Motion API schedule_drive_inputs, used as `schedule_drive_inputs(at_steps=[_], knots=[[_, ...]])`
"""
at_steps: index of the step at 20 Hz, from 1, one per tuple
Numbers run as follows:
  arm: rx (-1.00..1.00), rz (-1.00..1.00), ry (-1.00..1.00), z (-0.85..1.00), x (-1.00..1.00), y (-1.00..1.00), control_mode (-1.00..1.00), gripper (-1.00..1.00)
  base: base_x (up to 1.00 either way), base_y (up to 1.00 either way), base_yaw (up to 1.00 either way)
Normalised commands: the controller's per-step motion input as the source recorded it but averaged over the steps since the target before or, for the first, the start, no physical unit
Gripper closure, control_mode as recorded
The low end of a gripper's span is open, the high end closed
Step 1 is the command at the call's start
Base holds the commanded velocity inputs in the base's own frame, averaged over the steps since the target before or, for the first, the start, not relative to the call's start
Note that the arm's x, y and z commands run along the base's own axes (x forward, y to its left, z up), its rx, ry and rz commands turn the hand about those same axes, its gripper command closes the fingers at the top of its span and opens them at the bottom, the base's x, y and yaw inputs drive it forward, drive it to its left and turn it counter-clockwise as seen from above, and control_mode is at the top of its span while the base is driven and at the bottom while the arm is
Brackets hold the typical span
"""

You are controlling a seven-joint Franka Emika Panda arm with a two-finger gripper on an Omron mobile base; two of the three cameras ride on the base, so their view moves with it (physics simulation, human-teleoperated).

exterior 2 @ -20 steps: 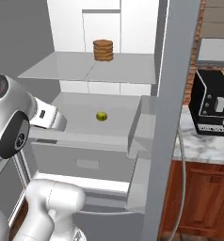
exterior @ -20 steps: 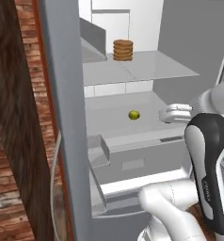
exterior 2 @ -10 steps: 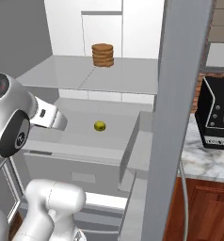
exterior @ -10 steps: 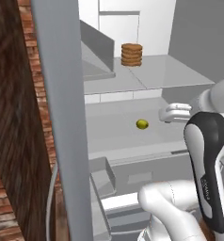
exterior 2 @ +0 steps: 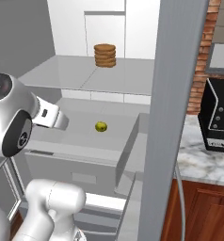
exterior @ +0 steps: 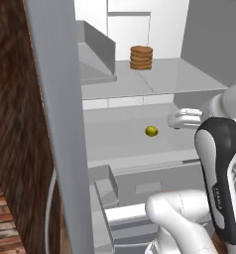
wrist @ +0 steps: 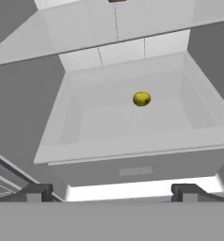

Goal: Pick up the pear and mango from the fridge and place one fruit on each plate on the dining counter.

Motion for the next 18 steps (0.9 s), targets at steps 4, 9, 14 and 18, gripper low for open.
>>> schedule_drive_inputs(at_steps=[4,9,14,18], knots=[[-0.02,0.01,0.0,-0.22,0.03,-0.08,-1.0,-1.0,0.0,0.0,0.0],[-0.04,0.0,0.0,-0.46,0.4,-0.04,-1.0,-1.0,0.0,0.0,0.0],[-0.02,0.0,0.0,-0.42,0.65,-0.19,-1.0,-1.0,0.0,0.0,0.0],[0.0,0.0,0.0,-0.42,0.74,-0.27,-1.0,-1.0,0.0,0.0,0.0]])
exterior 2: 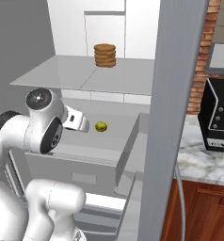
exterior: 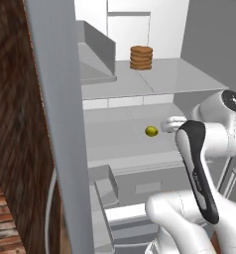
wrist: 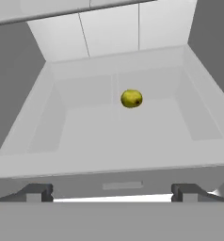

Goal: Pick up the pear and mango from the fridge and place one fruit on each plate on the dining counter.

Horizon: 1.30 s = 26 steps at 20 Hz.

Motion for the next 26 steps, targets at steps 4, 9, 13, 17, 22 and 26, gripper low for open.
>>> schedule_drive_inputs(at_steps=[4,9,13,17,22,26], knots=[[0.0,0.0,0.0,-0.36,0.75,-0.32,-1.0,-1.0,0.0,0.0,0.0],[0.0,0.0,0.02,-0.36,0.76,-0.24,-1.0,-1.0,0.0,0.0,0.0],[0.0,0.01,0.0,-0.37,0.58,-0.09,-1.0,-1.0,0.0,0.0,0.0],[0.0,0.02,0.01,-0.38,0.5,0.0,-1.0,-1.0,0.0,0.0,0.0],[0.0,0.02,0.01,-0.31,0.51,0.0,-1.0,-1.0,0.0,0.0,0.0],[0.0,0.02,0.01,-0.22,0.51,0.0,-1.0,-1.0,0.0,0.0,0.0]])
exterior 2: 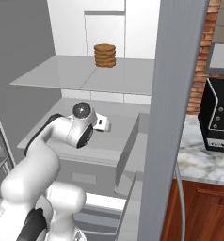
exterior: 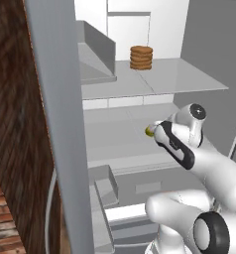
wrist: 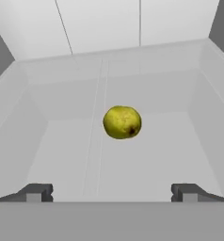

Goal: Pick up the pear and mango from the fridge and place one fruit on each plate on the dining counter.

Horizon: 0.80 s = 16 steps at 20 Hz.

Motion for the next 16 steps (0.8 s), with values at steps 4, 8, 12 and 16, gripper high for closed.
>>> schedule_drive_inputs(at_steps=[4,8,12,16], knots=[[0.0,0.01,0.02,-0.21,0.48,0.0,-1.0,-1.0,0.0,0.0,0.0],[0.0,0.01,0.06,-0.16,0.37,0.0,-1.0,-1.0,0.0,0.0,0.0],[0.0,0.01,0.07,-0.17,0.34,-0.01,-1.0,-1.0,0.0,0.0,0.0],[0.0,0.0,0.03,-0.16,0.31,-0.02,-1.0,-1.0,0.0,0.0,0.0]])
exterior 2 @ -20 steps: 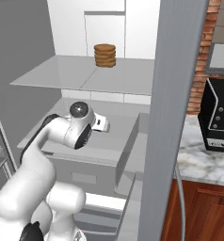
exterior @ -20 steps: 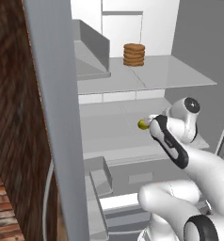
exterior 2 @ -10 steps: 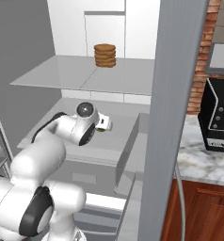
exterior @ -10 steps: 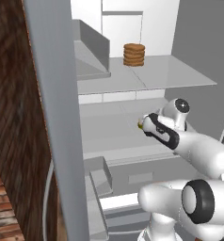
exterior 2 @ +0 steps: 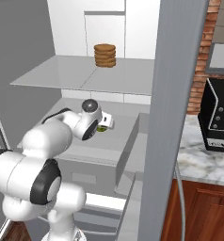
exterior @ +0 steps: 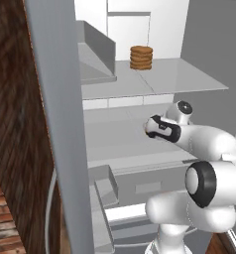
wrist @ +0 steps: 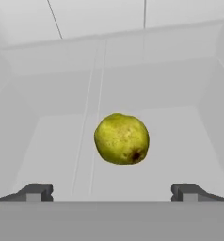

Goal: Pick up the pear and mango from the fridge and place one fruit on each plate on the dining counter.

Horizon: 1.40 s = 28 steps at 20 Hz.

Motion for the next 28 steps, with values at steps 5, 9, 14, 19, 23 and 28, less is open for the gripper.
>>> schedule_drive_inputs(at_steps=[5,9,14,19,23,28], knots=[[0.0,0.01,0.04,-0.19,0.28,0.0,-1.0,-1.0,0.0,0.0,0.0],[0.0,0.03,0.04,-0.27,0.23,0.0,-1.0,-1.0,0.0,0.0,0.0],[0.0,0.04,0.0,-0.22,0.19,-0.01,-1.0,-1.0,0.0,0.0,0.0],[0.0,0.05,0.01,-0.24,0.19,0.0,-1.0,-1.0,0.0,0.0,0.0],[0.0,0.04,0.02,-0.2,0.26,0.0,-1.0,-1.0,0.0,0.0,0.0],[0.0,0.05,0.0,-0.2,0.28,-0.02,-1.0,-1.0,0.0,0.0,0.0]])
